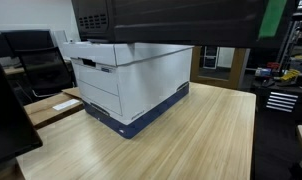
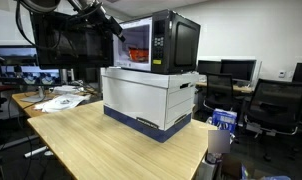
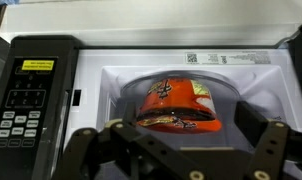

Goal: Take the container out of the microwave, set it upright on the table, and close the microwave door

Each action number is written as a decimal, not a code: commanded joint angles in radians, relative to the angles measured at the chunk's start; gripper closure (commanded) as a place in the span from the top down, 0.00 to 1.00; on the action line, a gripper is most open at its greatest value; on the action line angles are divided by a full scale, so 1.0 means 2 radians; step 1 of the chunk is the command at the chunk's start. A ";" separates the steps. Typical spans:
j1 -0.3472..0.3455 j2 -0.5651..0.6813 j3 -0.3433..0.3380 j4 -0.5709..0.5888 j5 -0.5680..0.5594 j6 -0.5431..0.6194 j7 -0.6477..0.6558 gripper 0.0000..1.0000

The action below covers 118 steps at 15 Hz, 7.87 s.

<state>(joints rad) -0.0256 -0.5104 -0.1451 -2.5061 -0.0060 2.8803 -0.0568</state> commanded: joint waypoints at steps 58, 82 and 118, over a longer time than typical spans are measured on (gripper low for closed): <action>0.014 0.206 -0.006 0.094 -0.106 0.288 -0.062 1.00; 0.012 0.229 0.015 0.104 -0.113 0.226 -0.061 1.00; -0.230 0.060 0.191 -0.010 -0.223 0.140 -0.032 0.05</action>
<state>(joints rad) -0.3646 -0.2651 0.1303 -2.4320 -0.4024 3.2279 -0.1616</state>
